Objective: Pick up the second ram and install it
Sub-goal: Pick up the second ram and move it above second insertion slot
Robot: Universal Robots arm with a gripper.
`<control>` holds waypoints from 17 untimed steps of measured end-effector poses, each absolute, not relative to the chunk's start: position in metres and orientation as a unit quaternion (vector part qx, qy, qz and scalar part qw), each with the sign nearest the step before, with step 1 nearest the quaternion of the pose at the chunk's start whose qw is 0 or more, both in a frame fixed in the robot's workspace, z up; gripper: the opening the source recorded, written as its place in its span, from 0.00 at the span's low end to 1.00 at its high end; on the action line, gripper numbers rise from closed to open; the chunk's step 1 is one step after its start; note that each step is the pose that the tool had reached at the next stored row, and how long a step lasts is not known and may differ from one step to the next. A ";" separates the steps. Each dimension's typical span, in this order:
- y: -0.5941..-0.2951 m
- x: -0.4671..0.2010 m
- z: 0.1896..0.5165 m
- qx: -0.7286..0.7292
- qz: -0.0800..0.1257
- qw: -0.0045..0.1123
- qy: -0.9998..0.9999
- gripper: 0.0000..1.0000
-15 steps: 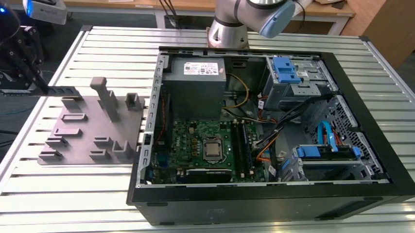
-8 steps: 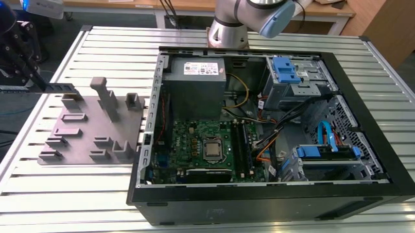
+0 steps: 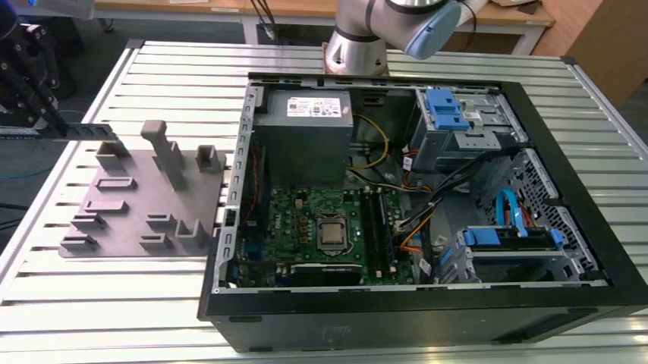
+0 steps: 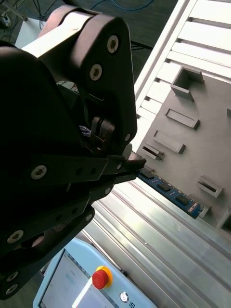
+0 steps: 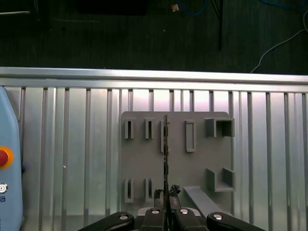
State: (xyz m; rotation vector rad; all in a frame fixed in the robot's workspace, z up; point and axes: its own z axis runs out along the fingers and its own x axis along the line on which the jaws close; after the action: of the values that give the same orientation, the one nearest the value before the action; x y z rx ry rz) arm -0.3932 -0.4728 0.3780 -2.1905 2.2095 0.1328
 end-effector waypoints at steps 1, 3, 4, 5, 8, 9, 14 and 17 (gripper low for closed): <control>-0.473 -0.393 0.379 -0.703 0.043 0.014 0.709 0.14; -0.473 -0.393 0.382 -0.703 0.043 0.014 0.709 0.14; -0.473 -0.393 0.383 -0.703 0.043 0.014 0.709 0.14; -0.473 -0.393 0.385 -0.703 0.043 0.014 0.709 0.14; -0.473 -0.393 0.389 -0.703 0.043 0.014 0.709 0.14; -0.473 -0.393 0.391 -0.703 0.043 0.014 0.709 0.14; -0.473 -0.393 0.401 -0.703 0.043 0.014 0.709 0.14; -0.473 -0.393 0.406 -0.703 0.044 0.015 0.709 0.14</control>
State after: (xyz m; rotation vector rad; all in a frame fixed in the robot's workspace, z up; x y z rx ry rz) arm -0.3932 -0.4729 0.4062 -2.1888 2.2075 0.1364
